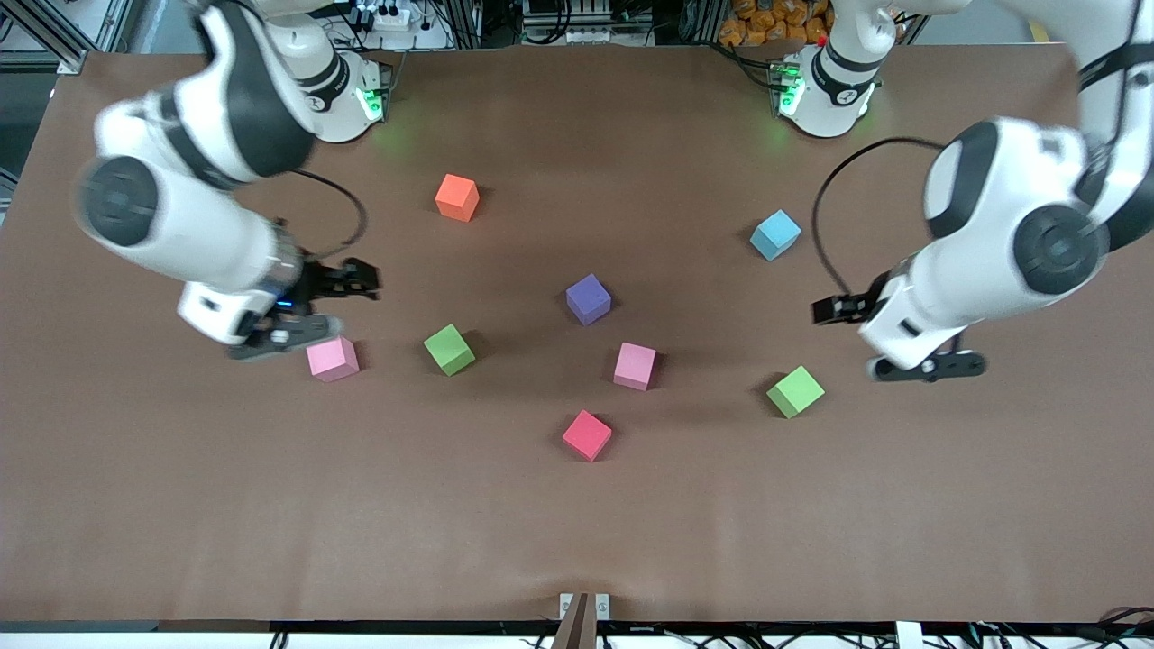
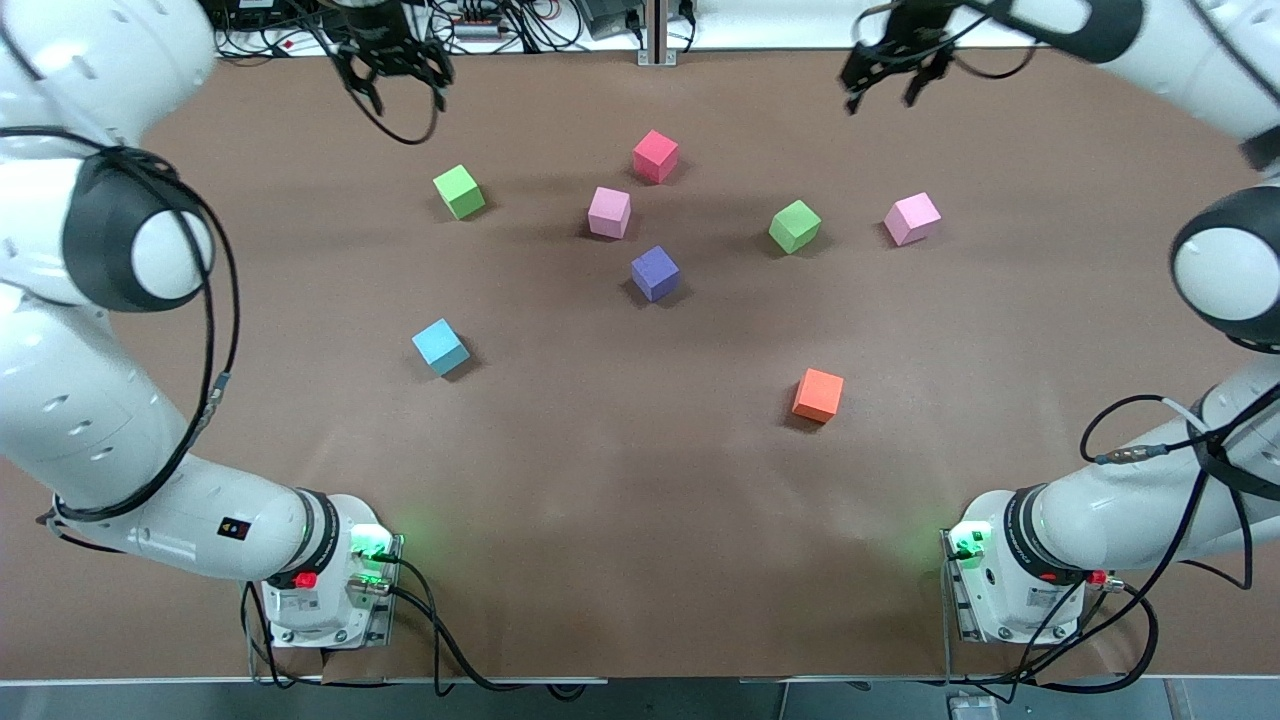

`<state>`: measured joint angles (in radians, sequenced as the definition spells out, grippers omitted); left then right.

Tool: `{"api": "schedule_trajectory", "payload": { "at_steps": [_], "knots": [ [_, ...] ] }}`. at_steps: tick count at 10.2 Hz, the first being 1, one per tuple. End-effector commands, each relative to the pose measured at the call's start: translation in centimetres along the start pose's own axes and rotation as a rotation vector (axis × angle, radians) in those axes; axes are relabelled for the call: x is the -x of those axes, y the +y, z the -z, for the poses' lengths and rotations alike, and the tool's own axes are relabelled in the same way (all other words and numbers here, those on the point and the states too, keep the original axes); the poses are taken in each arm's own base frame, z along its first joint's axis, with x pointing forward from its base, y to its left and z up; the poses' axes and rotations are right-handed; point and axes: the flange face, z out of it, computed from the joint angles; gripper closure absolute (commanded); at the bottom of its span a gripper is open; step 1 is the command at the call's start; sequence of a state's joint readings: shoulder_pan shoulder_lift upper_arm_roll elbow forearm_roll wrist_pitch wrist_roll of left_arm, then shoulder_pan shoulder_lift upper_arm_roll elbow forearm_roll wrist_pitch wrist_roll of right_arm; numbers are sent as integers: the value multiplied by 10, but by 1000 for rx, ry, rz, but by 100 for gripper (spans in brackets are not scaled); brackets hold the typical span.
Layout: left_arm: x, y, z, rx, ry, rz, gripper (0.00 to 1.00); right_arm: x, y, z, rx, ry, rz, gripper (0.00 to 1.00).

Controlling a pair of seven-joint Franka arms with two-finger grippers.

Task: Arrange blocks into number 1
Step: 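Reach the right gripper to the purple cube while the left gripper reaches green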

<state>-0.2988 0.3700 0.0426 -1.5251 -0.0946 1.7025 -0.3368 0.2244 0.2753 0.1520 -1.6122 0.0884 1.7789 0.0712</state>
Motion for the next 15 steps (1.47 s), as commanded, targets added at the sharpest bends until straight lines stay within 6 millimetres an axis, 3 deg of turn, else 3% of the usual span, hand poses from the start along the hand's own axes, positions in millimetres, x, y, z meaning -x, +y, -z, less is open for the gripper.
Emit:
{"api": "schedule_trajectory", "payload": {
  "at_steps": [1, 3, 6, 8, 10, 15],
  "knots": [
    [-22, 31, -56, 24, -22, 75, 0, -12, -65, -37, 43, 6, 39, 0],
    [-37, 34, -98, 30, -43, 93, 0, -16, -123, -85, 74, 9, 87, 0],
    [-57, 12, -131, 16, -53, 140, 0, -5, -206, -140, 85, 35, 173, 0],
    [-66, -2, -146, 9, -52, 221, 0, 1, -243, -175, 76, 50, 226, 0],
    [-70, -8, -150, 42, -55, 400, 0, 1, -260, -207, 65, 61, 252, 0],
    [-79, -18, -182, 61, 6, 428, 0, 0, -289, -251, 47, 66, 266, 0]
  ]
}}
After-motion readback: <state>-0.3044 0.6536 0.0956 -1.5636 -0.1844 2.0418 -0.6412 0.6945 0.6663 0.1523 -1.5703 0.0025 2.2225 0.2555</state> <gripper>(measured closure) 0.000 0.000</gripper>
